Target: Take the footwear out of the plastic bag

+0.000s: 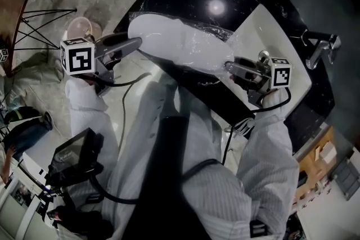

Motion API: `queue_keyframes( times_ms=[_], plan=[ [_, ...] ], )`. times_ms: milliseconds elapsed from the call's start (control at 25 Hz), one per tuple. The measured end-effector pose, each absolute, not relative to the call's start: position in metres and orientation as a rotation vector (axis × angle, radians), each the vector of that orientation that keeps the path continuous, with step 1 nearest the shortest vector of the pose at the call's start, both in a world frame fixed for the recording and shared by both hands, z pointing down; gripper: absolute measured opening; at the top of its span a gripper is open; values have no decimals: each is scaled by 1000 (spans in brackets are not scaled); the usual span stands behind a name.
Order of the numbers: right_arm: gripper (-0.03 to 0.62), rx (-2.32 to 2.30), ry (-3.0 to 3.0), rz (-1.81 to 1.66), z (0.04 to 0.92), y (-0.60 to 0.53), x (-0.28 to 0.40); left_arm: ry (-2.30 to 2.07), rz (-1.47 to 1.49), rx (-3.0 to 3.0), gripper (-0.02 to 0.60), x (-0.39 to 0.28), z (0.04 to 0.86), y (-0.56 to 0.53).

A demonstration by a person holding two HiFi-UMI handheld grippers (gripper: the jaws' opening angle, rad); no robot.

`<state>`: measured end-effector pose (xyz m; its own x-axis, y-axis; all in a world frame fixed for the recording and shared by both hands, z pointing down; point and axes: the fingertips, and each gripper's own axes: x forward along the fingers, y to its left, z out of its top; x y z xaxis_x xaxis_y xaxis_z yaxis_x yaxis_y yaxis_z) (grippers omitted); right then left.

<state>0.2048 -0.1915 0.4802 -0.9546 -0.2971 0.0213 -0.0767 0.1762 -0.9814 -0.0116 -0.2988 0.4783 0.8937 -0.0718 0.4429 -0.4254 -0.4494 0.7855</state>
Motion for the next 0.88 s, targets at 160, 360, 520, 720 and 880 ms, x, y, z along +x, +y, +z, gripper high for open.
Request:
queue_keyframes(
  times_ms=[160, 360, 520, 720, 880],
  plan=[
    [156, -277, 2283, -1802, 454, -184, 200, -290, 357, 2054, 169, -5, 451, -285],
    [142, -305, 2360, -1742, 435, -182, 193, -286, 289, 2130, 161, -1, 422, -279],
    [108, -360, 2321, -1713, 424, -183, 200, -284, 267, 2171, 126, -4, 408, -275],
    [95, -392, 2295, -1687, 415, -182, 210, -312, 240, 2198, 83, -10, 396, -275],
    [94, -429, 2294, -1670, 411, -177, 225, -343, 219, 2204, 49, -16, 391, -277]
  ],
)
